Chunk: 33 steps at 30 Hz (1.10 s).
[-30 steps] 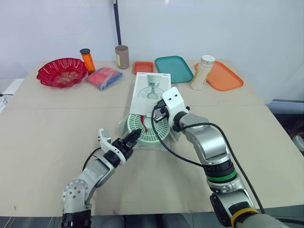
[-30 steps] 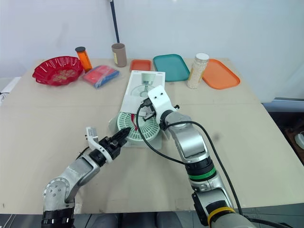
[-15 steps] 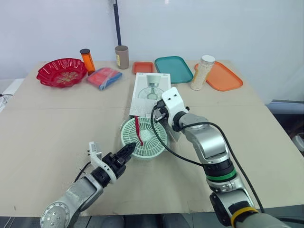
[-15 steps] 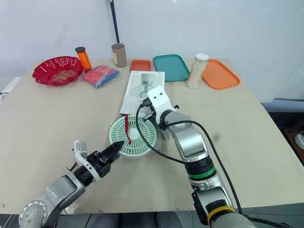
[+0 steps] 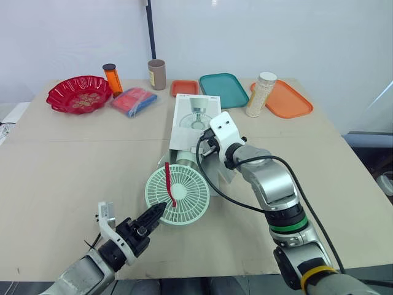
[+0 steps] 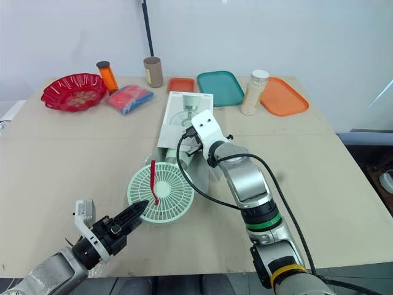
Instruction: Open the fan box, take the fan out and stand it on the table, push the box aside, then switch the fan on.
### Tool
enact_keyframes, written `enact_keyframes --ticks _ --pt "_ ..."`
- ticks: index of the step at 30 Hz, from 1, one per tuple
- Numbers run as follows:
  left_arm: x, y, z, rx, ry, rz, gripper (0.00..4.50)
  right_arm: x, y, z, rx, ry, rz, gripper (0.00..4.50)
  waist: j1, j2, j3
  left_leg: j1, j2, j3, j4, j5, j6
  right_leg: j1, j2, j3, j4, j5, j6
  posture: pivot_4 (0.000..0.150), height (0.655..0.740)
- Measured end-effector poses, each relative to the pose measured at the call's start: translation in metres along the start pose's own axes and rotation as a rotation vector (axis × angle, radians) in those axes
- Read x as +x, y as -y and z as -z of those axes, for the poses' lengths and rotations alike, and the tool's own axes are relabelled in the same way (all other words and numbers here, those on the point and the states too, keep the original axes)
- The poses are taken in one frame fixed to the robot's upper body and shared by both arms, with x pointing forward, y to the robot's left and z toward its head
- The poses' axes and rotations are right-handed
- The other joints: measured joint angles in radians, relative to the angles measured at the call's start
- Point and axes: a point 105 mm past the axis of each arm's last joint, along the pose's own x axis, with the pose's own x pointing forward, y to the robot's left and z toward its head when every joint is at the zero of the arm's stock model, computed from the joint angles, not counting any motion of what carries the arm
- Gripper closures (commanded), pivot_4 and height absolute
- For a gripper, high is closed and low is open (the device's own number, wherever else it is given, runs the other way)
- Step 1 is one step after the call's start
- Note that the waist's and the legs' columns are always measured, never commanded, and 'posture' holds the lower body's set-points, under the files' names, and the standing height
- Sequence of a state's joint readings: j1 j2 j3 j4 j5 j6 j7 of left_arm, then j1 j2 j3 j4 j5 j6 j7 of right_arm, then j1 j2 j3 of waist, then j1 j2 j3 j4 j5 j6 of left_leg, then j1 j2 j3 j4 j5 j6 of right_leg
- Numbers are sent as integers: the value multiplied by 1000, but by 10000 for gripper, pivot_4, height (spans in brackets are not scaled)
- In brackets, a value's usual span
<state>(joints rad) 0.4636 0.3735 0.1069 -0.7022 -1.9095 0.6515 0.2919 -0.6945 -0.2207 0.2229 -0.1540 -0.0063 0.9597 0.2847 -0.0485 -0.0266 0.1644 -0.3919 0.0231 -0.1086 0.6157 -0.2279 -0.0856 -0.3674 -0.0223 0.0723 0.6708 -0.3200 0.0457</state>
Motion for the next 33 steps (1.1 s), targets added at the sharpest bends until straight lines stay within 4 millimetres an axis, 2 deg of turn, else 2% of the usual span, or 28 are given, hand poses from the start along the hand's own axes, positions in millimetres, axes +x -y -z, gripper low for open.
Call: enact_keyframes --ticks 11,20,21,22,23,25,26,27,33 --pt "-24 -8 11 24 -23 -28 29261 1 -3 1 2 -6 2 45000 1 3 0 0 2 1 0 -2 0 -3 0 0 -4 0 -1 1500 7400" --pt "-20 -10 6 84 -24 -16 29261 3 -3 2 4 -15 12 45000 3 3 0 0 2 1 0 -2 0 -3 0 -1 -5 0 0 1500 7400" --pt "-20 -10 6 86 -23 -17 19155 3 -3 2 5 -15 12 45000 3 3 0 0 2 1 0 -2 0 -3 0 -1 -5 0 0 1500 7400" --pt "-20 -13 6 87 -22 -26 16667 3 -3 1 5 -14 12 45000 3 3 0 0 2 1 0 -2 0 -3 0 -1 -5 0 0 1500 7400" --pt "-20 -16 5 83 -17 -41 12036 3 -4 1 5 -13 11 45000 3 4 0 0 2 1 0 -2 0 -3 0 -1 -5 0 0 1500 7400" --pt "-21 -21 3 81 1 -68 6812 3 -4 1 5 -13 11 45000 3 4 0 0 2 1 0 -2 0 -3 0 -1 -5 0 1 1500 7400" --pt "-21 -23 2 81 6 -80 1953 3 -4 1 5 -12 11 45000 3 4 0 0 2 1 0 -2 0 -3 0 -1 -5 0 1 1500 7400" --pt "-21 -24 2 80 10 -89 316 3 -4 0 5 -12 11 45000 4 4 0 0 2 1 0 -2 0 -3 0 -1 -5 0 1 1500 7400" --pt "-25 -27 2 59 19 -103 316 3 -4 0 3 -12 9 45000 3 5 0 0 2 1 0 -2 0 -3 0 0 -5 0 1 1500 7400"
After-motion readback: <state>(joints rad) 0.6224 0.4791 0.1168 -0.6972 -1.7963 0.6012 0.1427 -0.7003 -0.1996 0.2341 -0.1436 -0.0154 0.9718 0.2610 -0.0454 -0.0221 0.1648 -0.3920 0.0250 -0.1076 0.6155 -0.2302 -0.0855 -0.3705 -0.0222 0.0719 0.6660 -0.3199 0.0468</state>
